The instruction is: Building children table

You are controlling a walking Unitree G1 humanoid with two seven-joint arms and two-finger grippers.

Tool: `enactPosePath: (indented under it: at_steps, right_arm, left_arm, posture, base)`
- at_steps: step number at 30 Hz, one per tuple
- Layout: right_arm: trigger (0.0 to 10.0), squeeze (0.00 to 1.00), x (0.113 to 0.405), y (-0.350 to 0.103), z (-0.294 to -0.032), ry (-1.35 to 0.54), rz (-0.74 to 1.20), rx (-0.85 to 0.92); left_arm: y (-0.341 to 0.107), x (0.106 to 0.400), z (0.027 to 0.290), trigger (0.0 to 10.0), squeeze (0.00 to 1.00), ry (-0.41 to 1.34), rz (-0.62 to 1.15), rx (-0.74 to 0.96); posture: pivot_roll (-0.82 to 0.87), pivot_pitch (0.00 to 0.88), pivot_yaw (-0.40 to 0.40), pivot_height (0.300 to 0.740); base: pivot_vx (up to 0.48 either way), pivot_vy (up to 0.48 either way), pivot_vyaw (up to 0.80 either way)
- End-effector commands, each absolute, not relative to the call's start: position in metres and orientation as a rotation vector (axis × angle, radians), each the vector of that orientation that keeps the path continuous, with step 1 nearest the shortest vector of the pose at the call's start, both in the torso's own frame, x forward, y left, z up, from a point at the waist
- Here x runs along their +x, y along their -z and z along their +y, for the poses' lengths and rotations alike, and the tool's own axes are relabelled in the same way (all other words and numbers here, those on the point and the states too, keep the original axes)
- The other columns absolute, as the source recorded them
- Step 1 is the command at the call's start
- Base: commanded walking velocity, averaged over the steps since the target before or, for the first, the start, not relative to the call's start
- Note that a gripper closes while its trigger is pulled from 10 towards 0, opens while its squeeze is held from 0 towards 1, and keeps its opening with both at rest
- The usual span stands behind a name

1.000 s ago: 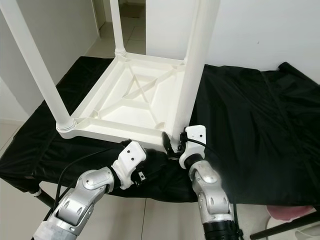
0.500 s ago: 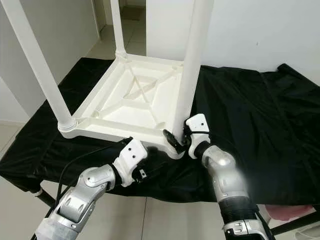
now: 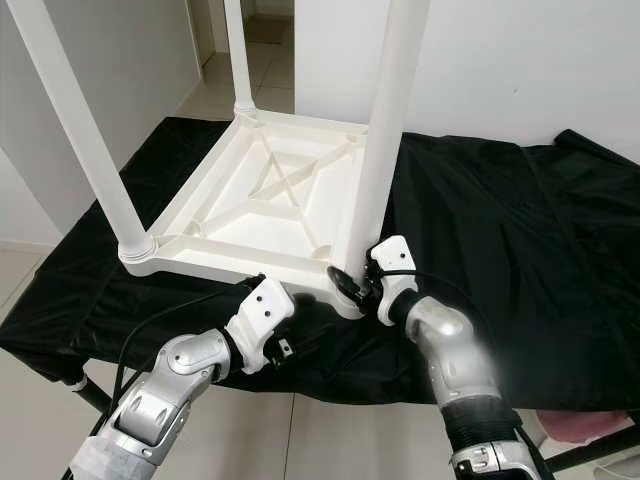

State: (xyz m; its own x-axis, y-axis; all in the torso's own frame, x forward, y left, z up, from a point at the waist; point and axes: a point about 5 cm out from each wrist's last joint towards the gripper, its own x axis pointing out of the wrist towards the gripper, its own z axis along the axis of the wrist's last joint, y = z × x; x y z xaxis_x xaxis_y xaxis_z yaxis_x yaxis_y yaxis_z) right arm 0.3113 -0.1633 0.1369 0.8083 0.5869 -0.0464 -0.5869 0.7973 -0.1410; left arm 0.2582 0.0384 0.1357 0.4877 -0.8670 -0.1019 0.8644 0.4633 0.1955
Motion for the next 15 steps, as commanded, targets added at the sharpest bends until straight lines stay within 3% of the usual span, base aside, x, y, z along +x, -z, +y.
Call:
enactPosePath:
  at_steps: [1,15]
  right_arm:
    - [10.0,0.00,0.307,-0.126,-0.166,-0.587,0.055,-0.132]
    - [10.0,0.00,0.299,-0.135,-0.150,-0.276,0.012,-0.011]
  left_arm:
    - [-0.133,0.259,0.041,10.0,0.00,1.016,-0.005,0.235]
    - [-0.131,0.259,0.040,10.0,0.00,1.022,0.001,0.229]
  posture:
    - [-0.01,0.032,0.019,0.740]
    - [-0.02,0.042,0.018,0.740]
  base:
    - [0.000,0.000,0.00]
    - [0.000,0.000,0.00]
